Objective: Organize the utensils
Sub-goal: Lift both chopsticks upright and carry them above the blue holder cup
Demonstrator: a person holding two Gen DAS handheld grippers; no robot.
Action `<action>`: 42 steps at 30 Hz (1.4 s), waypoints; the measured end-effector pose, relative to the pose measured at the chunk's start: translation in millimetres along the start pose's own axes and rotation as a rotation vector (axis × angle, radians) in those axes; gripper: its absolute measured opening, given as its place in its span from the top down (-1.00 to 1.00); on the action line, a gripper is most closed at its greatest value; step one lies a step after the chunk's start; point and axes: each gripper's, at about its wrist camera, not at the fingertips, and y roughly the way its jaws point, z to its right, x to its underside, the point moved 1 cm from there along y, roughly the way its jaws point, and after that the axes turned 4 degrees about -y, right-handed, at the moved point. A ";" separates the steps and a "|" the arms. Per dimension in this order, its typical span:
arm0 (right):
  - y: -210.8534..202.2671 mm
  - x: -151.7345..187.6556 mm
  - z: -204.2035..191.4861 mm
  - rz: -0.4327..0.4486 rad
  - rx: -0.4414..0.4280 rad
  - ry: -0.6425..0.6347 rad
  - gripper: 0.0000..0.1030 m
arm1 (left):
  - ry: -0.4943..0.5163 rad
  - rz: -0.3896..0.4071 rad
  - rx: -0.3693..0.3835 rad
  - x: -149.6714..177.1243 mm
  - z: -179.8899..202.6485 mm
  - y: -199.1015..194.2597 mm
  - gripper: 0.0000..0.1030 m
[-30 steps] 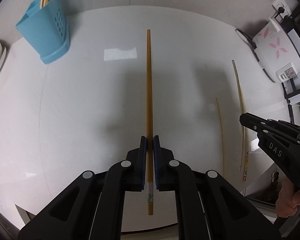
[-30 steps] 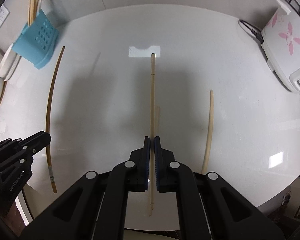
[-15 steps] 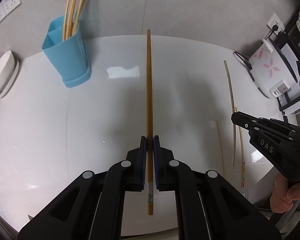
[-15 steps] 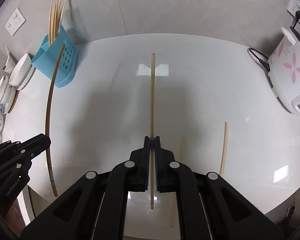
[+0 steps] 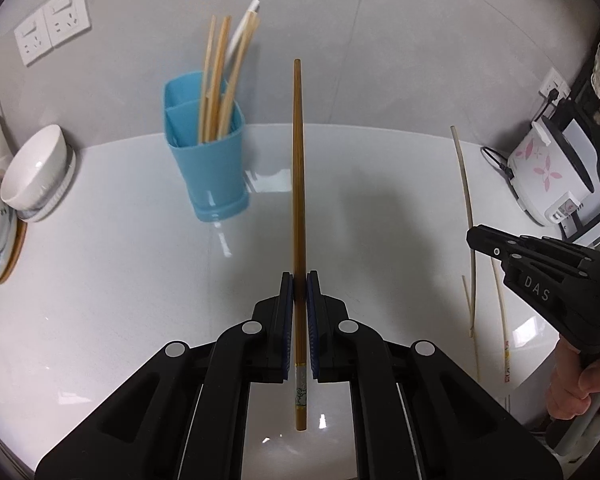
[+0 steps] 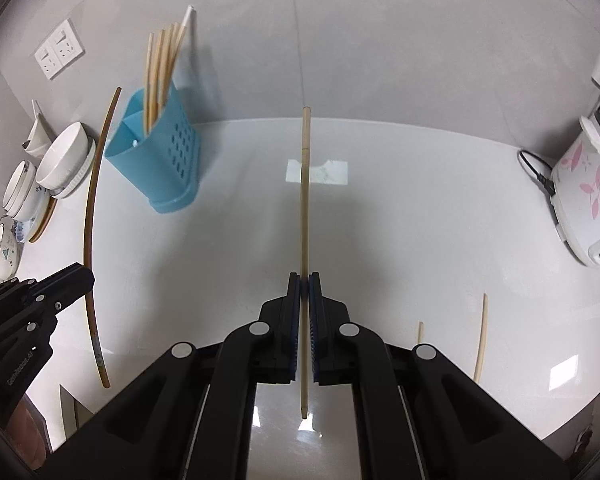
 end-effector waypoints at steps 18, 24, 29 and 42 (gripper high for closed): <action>-9.6 -56.1 -66.7 0.130 -0.036 -0.060 0.93 | -0.036 0.111 -0.010 -41.8 -68.0 -12.1 0.88; -5.2 -78.2 -76.6 0.161 -0.049 -0.053 0.93 | -0.047 0.146 -0.008 -60.0 -83.0 -11.8 0.88; -1.3 -97.2 -83.1 0.186 -0.055 -0.057 0.93 | -0.061 0.170 0.000 -75.4 -94.4 -8.1 0.88; 14.1 -133.4 -84.2 0.236 -0.101 -0.007 0.93 | -0.091 0.317 0.082 -120.7 -109.1 3.9 0.88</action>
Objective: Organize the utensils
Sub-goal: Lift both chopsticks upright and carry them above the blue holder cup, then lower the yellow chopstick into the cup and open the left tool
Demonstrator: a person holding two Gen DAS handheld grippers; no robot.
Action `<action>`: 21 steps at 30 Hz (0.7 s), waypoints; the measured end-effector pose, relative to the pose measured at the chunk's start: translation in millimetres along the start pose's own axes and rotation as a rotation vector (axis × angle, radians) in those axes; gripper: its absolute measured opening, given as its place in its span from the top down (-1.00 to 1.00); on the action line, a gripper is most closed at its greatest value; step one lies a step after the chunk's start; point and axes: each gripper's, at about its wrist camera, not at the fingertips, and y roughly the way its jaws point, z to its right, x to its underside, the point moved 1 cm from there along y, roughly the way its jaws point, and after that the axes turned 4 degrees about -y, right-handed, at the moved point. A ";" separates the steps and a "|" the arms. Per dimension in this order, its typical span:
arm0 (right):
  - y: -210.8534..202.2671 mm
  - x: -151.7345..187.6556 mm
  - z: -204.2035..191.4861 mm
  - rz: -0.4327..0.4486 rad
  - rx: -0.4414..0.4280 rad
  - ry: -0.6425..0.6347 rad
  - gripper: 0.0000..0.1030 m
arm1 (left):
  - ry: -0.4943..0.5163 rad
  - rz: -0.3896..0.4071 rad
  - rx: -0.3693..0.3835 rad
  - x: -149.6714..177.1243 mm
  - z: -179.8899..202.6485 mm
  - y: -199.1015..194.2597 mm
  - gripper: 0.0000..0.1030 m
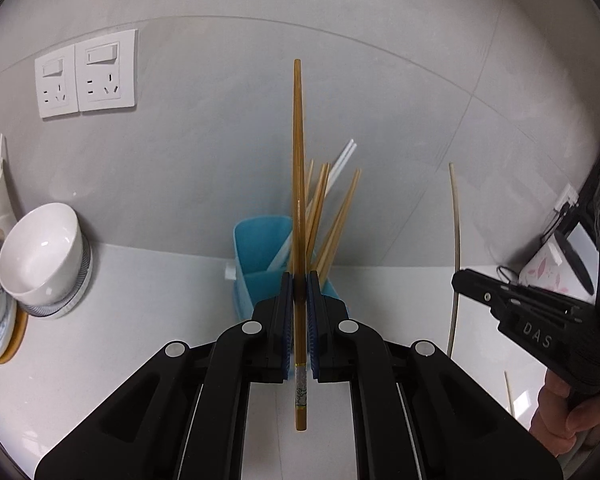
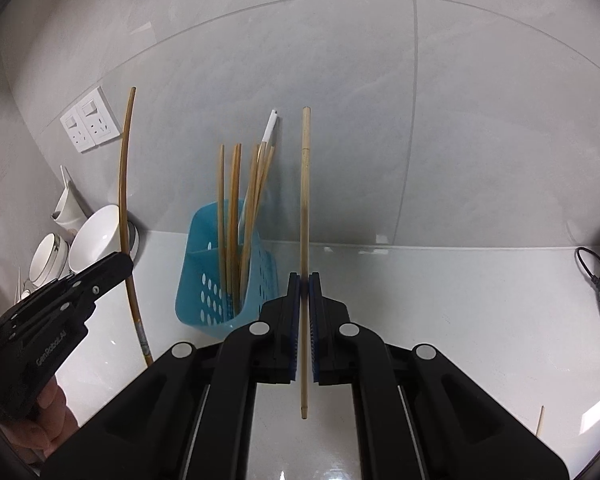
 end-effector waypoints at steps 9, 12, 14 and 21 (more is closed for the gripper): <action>20.0 -9.2 9.4 0.001 -0.019 0.028 0.93 | -0.053 0.124 0.055 -13.5 -11.3 18.0 0.88; 27.3 -9.6 11.9 -0.002 -0.025 0.023 0.93 | -0.049 0.167 0.068 -13.4 -12.0 20.9 0.88; 31.3 -10.4 13.9 -0.002 -0.027 0.025 0.93 | -0.042 0.185 0.074 -14.6 -11.0 23.9 0.88; 40.2 -13.2 21.8 0.008 -0.038 0.043 0.93 | 0.009 0.204 0.057 -8.5 -5.6 43.2 0.88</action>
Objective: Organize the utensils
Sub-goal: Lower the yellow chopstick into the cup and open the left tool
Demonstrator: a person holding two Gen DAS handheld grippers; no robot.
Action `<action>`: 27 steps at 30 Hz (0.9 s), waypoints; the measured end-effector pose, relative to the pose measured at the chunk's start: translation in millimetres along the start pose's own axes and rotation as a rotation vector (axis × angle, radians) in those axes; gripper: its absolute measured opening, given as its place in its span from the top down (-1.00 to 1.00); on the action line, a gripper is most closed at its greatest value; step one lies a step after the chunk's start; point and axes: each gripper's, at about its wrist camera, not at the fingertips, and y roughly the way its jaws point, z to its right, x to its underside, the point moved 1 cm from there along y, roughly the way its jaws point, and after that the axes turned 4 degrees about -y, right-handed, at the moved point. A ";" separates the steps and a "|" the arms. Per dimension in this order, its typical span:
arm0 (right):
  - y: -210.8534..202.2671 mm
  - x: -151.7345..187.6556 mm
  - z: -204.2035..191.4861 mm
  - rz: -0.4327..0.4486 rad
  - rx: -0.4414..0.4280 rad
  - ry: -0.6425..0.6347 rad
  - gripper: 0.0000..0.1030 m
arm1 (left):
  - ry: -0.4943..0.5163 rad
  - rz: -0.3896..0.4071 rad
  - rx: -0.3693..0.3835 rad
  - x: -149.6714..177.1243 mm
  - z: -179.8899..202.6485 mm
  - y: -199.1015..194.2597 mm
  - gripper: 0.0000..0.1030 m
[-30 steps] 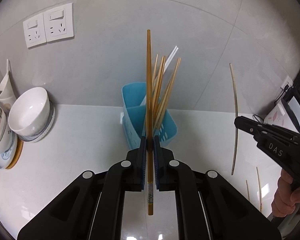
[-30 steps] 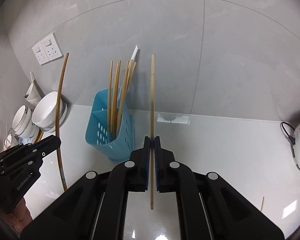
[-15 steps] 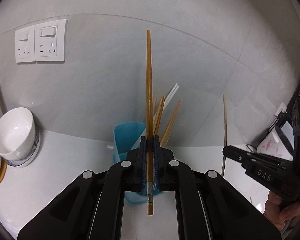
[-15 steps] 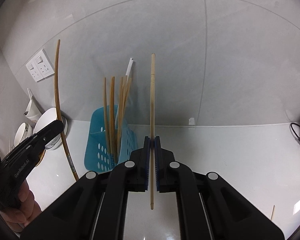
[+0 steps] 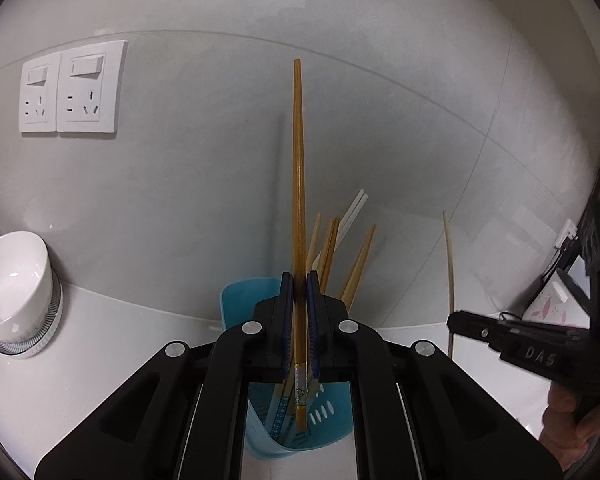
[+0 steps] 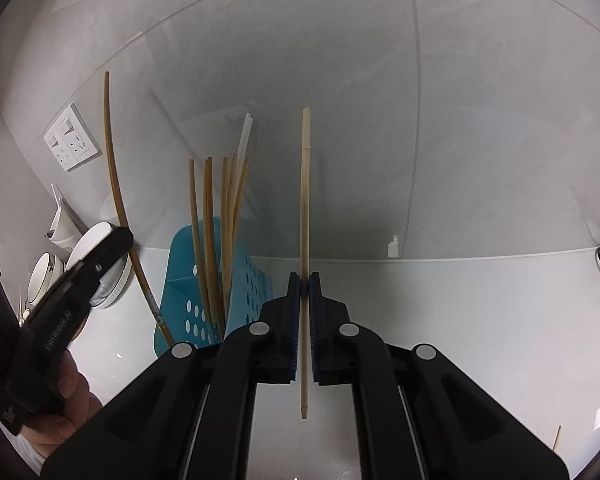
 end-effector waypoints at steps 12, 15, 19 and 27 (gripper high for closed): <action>2.7 1.3 3.2 -0.001 -0.012 0.005 0.93 | 0.073 -0.021 -0.019 28.4 7.9 22.9 0.88; 2.5 2.2 1.5 -0.002 -0.014 0.000 0.93 | 0.083 -0.039 -0.026 30.2 11.1 26.1 0.88; 1.1 3.8 -0.5 -0.003 -0.019 -0.004 0.93 | 0.072 -0.087 -0.058 30.9 4.6 24.3 0.83; -1.8 2.9 -2.6 0.008 -0.029 -0.005 0.93 | 0.083 -0.185 -0.144 23.1 -3.0 9.6 0.05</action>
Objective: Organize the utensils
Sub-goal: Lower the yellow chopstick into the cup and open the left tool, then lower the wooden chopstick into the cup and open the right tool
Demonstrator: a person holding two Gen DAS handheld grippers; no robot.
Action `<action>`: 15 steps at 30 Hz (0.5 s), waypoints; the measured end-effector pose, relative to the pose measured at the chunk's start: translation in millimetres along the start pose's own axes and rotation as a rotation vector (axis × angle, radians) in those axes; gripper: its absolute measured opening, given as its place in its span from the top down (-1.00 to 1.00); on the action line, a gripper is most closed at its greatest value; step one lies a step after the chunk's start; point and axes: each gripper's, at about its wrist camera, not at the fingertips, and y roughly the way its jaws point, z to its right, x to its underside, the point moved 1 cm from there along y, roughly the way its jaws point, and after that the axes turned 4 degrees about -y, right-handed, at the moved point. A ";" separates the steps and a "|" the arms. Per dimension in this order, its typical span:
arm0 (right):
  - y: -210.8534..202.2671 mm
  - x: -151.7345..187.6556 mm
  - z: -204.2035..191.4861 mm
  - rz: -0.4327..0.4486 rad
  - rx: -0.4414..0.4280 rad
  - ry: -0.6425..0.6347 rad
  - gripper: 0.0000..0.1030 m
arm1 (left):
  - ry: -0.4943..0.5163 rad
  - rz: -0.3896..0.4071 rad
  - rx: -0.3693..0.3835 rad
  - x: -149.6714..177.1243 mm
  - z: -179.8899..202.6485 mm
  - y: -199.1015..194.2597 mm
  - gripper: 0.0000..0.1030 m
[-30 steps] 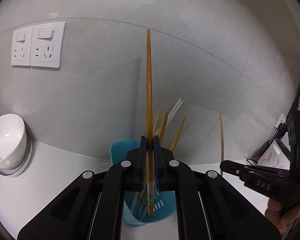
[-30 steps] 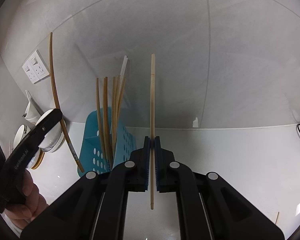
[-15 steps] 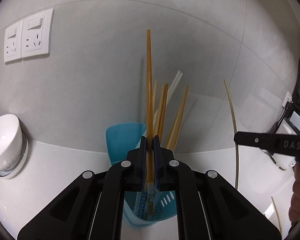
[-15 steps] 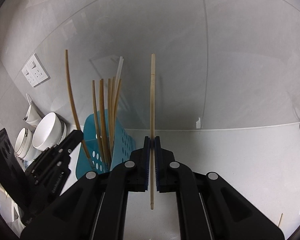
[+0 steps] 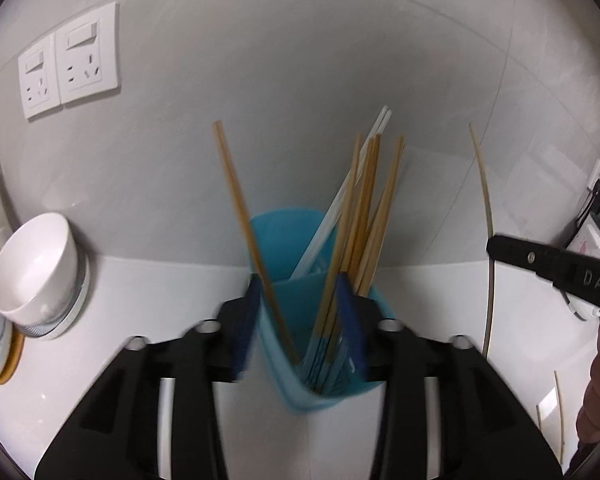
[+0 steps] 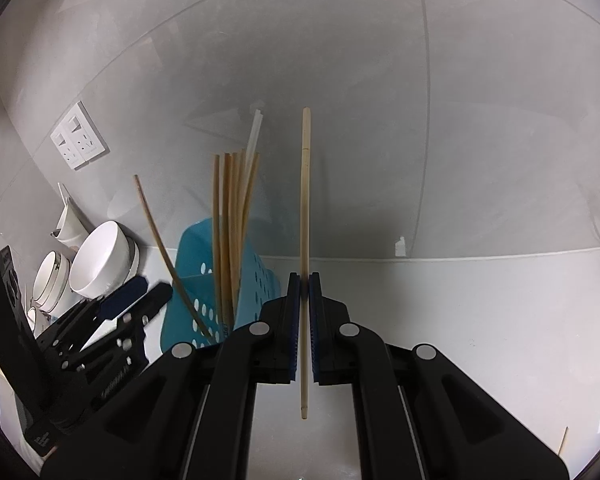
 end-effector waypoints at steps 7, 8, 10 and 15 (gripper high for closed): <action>-5.3 -8.8 -14.4 0.062 -0.077 -0.008 0.93 | -0.011 -0.043 -0.027 2.9 -7.5 -11.9 -0.44; -6.4 -10.2 -16.6 0.080 -0.090 -0.006 0.93 | -0.020 -0.045 -0.036 3.0 -9.1 -14.1 -0.45; -8.1 -12.6 -20.7 0.136 -0.118 0.002 0.93 | -0.021 -0.037 -0.040 0.2 -11.9 -17.1 -0.55; -1.1 -14.4 -35.2 0.189 -0.160 -0.017 0.93 | -0.040 -0.044 -0.044 0.3 -13.1 -29.7 -0.83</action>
